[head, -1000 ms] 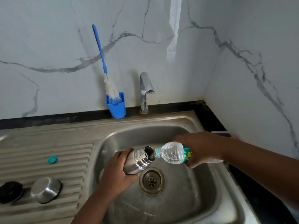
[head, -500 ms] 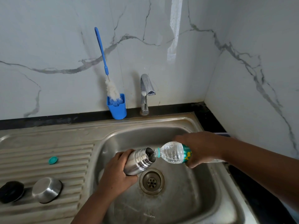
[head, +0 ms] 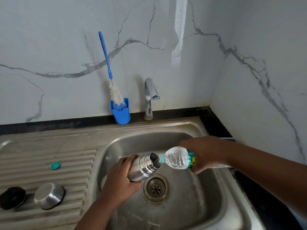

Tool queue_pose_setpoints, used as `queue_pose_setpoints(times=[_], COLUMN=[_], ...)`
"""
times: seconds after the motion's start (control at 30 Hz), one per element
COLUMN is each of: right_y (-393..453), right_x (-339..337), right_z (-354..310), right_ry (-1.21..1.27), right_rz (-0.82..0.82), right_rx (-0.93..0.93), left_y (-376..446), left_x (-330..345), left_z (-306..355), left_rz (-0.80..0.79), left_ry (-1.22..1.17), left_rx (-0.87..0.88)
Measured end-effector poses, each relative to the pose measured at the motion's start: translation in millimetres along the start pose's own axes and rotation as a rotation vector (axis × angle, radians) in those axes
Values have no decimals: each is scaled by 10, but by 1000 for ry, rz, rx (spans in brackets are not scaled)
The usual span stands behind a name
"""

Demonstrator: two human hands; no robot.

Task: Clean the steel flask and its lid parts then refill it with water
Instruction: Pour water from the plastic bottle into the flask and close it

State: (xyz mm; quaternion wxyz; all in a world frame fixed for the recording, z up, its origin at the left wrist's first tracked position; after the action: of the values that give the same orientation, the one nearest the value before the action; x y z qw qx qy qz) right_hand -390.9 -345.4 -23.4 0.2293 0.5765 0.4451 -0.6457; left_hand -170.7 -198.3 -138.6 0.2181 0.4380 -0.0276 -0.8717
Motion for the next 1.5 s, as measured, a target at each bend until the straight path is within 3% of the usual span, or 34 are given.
queue_pose_setpoints(times=[1.5], right_y=[-15], right_x=[-40], right_z=[1], right_ry=[-19], right_rz=[21], right_rx=[-2], left_y=[-10], left_x=[-55], left_z=[68], left_rz=[-21], left_ry=[-9], left_rx=[-22])
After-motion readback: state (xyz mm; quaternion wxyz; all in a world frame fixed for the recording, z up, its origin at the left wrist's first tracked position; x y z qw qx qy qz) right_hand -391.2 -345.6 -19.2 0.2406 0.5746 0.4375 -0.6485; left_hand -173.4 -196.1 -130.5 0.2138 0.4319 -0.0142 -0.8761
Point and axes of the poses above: each hand's wrist, its own y-axis towards the middle knuckle, its own x-axis out of the palm, z = x × y, the point moved 4 cm from there along y, towards the middle knuckle, and after that the axes turned 1 degree about -y, right-handed, at the moved point
